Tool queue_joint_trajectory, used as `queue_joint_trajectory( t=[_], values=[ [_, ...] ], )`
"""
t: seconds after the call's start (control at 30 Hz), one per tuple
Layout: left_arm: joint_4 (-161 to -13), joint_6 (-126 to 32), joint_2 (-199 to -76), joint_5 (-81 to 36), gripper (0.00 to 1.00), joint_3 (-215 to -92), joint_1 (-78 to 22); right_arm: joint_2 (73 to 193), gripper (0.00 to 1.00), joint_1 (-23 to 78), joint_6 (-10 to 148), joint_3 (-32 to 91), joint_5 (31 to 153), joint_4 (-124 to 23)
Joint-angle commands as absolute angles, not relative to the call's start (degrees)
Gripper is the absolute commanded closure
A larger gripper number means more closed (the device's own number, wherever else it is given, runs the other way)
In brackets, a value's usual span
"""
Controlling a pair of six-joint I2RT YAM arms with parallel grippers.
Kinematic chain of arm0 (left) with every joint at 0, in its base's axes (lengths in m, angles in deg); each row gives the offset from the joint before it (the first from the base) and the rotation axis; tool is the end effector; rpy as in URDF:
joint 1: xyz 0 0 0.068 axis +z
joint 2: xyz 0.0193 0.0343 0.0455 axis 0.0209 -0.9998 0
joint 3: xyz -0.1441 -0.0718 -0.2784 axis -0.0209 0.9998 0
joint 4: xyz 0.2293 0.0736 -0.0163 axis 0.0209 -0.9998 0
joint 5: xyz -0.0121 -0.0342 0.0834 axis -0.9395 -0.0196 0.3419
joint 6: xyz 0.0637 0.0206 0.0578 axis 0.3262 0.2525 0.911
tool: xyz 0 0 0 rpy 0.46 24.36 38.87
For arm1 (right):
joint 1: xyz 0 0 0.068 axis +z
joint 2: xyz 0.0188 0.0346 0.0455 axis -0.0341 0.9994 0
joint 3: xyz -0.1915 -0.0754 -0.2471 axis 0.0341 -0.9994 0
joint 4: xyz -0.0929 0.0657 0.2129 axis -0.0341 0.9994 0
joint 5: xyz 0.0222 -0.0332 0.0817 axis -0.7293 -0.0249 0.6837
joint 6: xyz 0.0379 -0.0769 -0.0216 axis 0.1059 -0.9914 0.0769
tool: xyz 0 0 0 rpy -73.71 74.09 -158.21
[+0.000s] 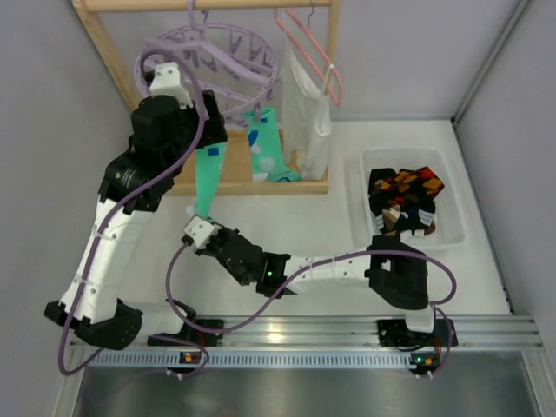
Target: Remove the socks clipped to the hanger
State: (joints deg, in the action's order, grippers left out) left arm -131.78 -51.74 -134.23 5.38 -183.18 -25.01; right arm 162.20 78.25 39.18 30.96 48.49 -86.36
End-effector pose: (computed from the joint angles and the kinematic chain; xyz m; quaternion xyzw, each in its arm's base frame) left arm 0.2213 -0.0689 0.5425 -0.0581 0.7754 -0.0879 0.6227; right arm 0.1277 0.4721 0.3406 -0.3817 0.5833 0.1432 0.7026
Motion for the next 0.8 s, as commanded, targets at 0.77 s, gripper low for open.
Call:
queue_joint_trajectory(
  t=[0.77],
  values=[
    [-141.37, -42.35, -147.47, 41.50, 0.23, -191.68, -35.03, 170.62, 1.00, 81.02, 33.79, 43.59, 50.02, -80.34]
  ],
)
